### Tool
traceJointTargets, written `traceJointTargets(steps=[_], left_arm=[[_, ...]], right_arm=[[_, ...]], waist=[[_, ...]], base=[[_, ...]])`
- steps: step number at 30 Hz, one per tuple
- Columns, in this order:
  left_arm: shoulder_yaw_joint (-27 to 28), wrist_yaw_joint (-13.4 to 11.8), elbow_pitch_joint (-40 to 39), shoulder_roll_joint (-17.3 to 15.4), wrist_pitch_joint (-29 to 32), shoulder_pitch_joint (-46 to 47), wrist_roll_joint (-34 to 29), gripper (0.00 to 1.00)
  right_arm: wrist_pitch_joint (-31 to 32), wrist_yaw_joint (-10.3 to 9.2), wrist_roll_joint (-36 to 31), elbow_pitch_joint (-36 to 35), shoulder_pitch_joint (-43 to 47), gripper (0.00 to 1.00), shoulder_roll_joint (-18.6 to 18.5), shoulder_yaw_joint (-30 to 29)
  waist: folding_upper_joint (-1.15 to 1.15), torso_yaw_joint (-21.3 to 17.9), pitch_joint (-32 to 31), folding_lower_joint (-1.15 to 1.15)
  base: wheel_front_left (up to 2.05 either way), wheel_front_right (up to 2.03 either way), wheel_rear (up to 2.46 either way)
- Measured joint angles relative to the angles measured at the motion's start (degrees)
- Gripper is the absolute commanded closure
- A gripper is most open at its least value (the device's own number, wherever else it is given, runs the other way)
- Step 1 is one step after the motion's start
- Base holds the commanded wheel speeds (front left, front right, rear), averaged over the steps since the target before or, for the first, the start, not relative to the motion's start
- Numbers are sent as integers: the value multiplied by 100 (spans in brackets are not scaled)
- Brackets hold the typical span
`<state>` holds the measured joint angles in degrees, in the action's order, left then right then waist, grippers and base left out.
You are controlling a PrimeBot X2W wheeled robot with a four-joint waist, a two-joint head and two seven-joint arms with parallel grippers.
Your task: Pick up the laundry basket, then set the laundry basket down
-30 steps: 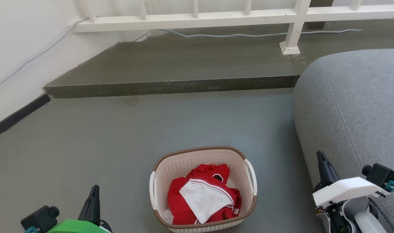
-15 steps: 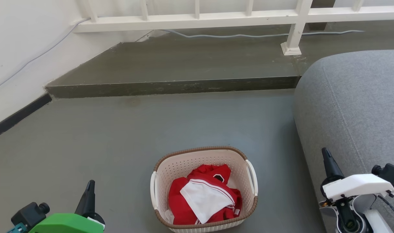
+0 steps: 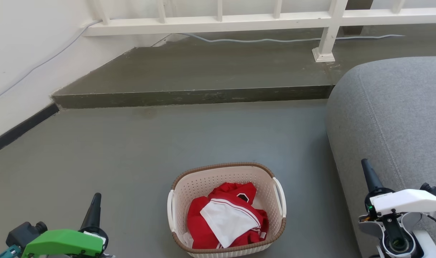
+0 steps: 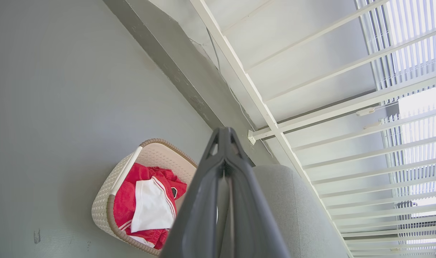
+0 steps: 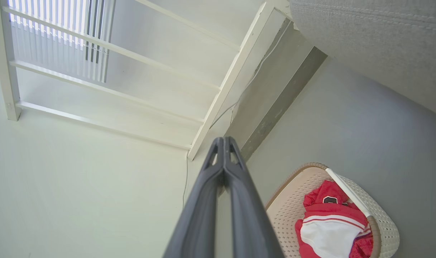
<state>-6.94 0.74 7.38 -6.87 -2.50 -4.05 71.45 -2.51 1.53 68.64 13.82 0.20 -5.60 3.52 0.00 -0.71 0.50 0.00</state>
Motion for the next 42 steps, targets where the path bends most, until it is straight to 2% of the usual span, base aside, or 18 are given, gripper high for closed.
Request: traceJointTargets(steps=[34,42], left_arm=[[563,527,611,77,406,584,2449,100],[592,539,670,80,448,607,2472,100]], right_arm=[[567,475,2557,108,-270,100,87,-737],[592,499,2607,131,-326,100,104,-759]], waist=[[0,70,-31,0],[0,71,-32,0]], base=[[0,0,0],[0,0,0]])
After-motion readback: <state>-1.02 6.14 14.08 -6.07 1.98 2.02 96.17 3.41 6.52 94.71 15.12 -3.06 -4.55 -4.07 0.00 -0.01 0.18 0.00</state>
